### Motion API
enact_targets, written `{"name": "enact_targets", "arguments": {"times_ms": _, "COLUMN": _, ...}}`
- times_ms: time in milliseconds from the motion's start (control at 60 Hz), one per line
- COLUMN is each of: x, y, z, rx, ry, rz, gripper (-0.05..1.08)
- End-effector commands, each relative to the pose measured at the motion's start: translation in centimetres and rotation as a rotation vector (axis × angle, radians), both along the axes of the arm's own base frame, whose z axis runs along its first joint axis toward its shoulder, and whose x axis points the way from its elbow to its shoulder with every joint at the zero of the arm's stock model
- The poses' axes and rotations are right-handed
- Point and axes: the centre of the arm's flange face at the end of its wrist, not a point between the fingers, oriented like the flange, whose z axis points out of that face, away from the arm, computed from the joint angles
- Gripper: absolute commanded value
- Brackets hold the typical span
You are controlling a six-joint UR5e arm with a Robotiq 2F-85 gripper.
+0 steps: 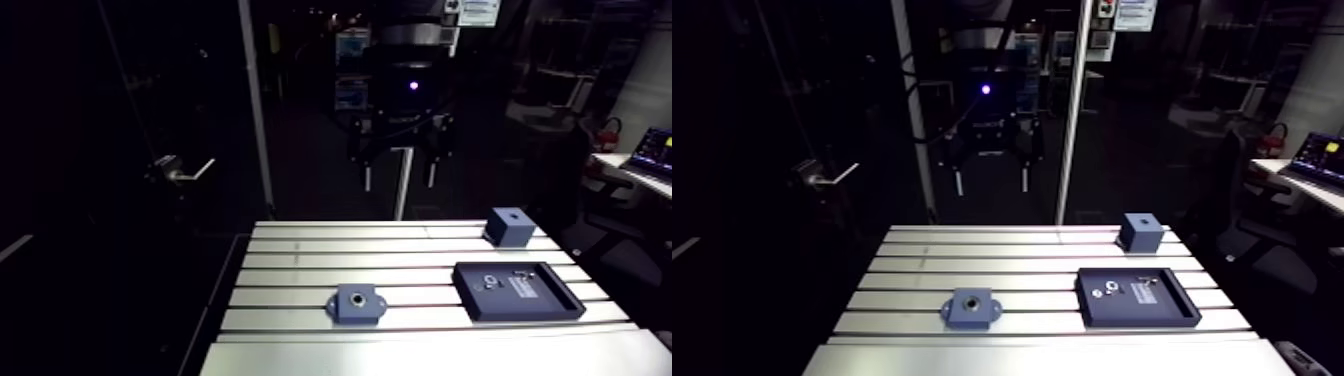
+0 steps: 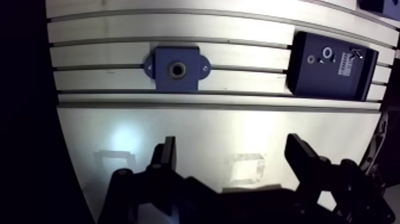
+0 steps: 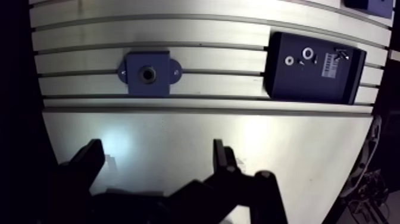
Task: Pick up the bearing and press it into the housing until flush.
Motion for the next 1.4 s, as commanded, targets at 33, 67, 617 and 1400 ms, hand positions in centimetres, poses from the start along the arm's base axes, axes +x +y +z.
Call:
{"name": "enact_targets", "arguments": {"times_ms": 33, "x": 0.1, "y": 1.0, "z": 3.3, "rx": 0.012, "ry": 0.029, "rz": -0.02, "gripper": 0.0}}
{"name": "enact_targets", "arguments": {"times_ms": 67, "x": 0.1, "y": 1.0, "z": 3.5, "rx": 0.013, "ry": 0.033, "rz": -0.021, "gripper": 0.0}}
{"name": "enact_targets", "arguments": {"times_ms": 617, "x": -1.0, "y": 3.5, "z": 5.6, "rx": 0.001, "ry": 0.092, "rz": -0.071, "gripper": 0.0}}
{"name": "enact_targets", "arguments": {"times_ms": 1400, "x": -2.5, "y": 5.2, "z": 6.4, "rx": 0.008, "ry": 0.122, "rz": -0.089, "gripper": 0.0}}
